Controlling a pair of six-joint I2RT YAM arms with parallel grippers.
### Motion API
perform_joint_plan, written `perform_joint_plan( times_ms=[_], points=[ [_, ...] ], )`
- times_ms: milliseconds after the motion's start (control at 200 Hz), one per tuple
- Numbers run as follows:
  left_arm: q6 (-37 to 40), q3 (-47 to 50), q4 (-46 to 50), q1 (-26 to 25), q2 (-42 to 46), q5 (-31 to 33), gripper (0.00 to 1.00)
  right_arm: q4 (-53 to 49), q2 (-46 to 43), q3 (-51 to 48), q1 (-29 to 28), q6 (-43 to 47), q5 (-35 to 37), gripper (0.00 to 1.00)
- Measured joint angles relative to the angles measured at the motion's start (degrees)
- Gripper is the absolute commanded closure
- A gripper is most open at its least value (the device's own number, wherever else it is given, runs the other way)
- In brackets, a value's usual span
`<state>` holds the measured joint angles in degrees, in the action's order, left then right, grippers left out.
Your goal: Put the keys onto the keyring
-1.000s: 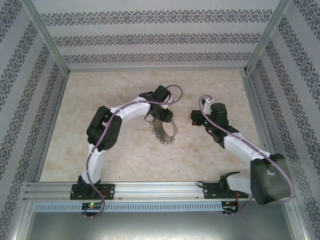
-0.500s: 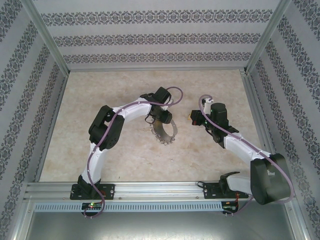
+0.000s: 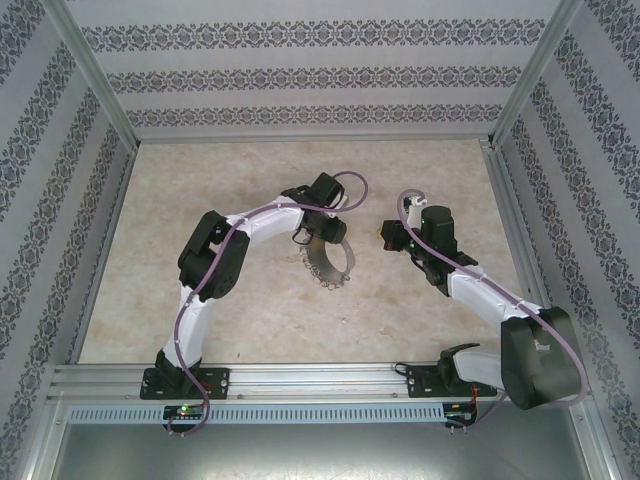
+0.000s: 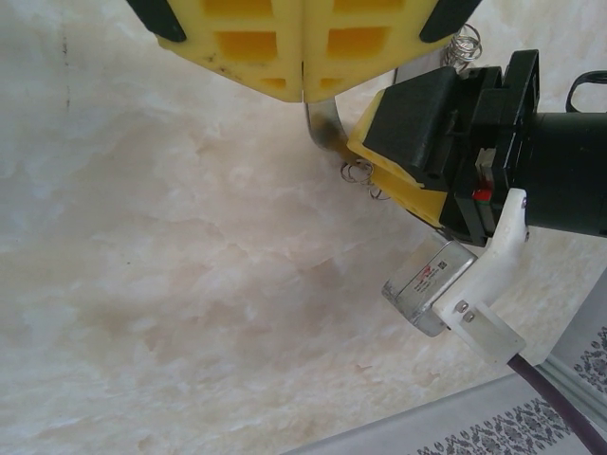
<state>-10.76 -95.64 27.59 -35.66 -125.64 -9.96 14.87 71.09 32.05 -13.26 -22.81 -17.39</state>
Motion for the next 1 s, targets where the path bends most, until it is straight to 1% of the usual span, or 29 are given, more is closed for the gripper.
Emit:
perform_joint_plan(
  times_ms=[245, 380, 470, 525, 615, 669, 774, 919, 1004],
  points=[
    [0.0, 0.2, -1.4, 0.0, -0.3, 1.5, 0.59, 0.0, 0.0, 0.0, 0.0, 0.0, 0.0, 1.0],
    [0.0, 1.0, -3.0, 0.0, -0.3, 2.3, 0.64, 0.4, 0.0, 0.0, 0.0, 0.0, 0.0, 1.0],
    [0.0, 1.5, -3.8, -0.1, -0.3, 3.0, 0.7, 0.4, 0.0, 0.0, 0.0, 0.0, 0.0, 1.0],
    [0.0, 1.6, -4.1, -0.3, -0.5, 3.4, 0.72, 0.4, 0.0, 0.0, 0.0, 0.0, 0.0, 1.0],
    [0.0, 1.7, -4.7, -0.4, -0.9, 3.8, 0.77, 0.4, 0.0, 0.0, 0.0, 0.0, 0.0, 1.0],
    [0.0, 1.7, -5.6, -0.4, -1.2, 4.2, 0.78, 0.4, 0.0, 0.0, 0.0, 0.0, 0.0, 1.0],
    [0.0, 2.0, -7.1, -0.4, -1.3, 4.9, 0.84, 0.4, 0.0, 0.0, 0.0, 0.0, 0.0, 1.0],
    [0.1, 2.9, -9.3, -0.4, -1.3, 5.9, 1.0, 0.6, -0.1, -0.4, 0.0, 0.0, 0.0, 1.0],
    [0.2, 3.5, -11.0, -0.4, -1.3, 6.1, 1.0, 0.7, -0.2, -0.4, 0.0, 0.0, 0.0, 1.0]
  ],
)
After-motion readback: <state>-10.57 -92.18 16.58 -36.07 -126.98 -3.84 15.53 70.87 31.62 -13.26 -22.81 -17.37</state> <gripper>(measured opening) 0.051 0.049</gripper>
